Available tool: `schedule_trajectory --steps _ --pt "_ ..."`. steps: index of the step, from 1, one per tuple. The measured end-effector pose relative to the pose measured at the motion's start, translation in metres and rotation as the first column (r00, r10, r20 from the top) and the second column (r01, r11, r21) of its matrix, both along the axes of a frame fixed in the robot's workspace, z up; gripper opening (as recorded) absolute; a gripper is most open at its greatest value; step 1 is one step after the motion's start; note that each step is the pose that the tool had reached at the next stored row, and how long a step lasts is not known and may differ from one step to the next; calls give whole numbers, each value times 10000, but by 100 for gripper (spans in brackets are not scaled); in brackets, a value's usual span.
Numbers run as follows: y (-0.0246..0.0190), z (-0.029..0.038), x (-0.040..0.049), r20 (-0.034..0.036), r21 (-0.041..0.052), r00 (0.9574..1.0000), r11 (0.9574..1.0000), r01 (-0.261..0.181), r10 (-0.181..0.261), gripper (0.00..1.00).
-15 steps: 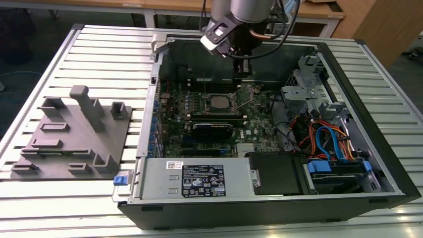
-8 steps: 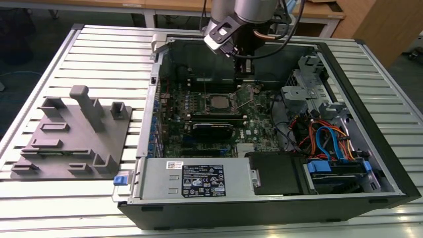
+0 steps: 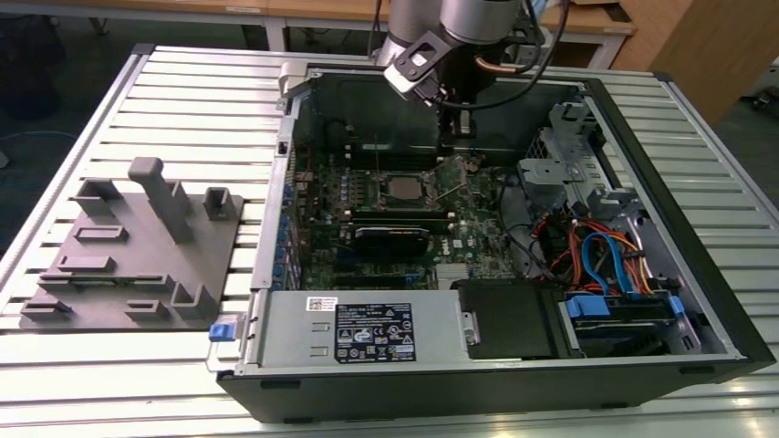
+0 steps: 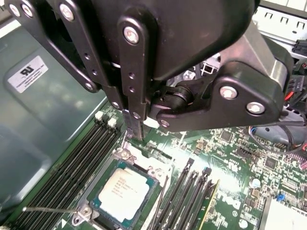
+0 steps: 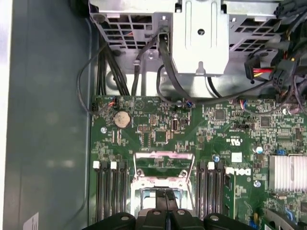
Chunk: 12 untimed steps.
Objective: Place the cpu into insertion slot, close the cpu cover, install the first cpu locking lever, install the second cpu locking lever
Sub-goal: 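Close the cpu cover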
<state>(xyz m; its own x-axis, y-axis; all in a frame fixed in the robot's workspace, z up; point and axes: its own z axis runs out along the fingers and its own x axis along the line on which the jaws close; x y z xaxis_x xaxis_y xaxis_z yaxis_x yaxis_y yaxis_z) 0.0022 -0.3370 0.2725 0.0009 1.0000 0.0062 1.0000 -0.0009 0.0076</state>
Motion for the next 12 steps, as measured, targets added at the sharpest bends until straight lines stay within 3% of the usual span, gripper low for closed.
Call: schedule_trajectory --steps 12 --pt "-3 -33 112 -3 -2 10000 10000 29 -29 10"
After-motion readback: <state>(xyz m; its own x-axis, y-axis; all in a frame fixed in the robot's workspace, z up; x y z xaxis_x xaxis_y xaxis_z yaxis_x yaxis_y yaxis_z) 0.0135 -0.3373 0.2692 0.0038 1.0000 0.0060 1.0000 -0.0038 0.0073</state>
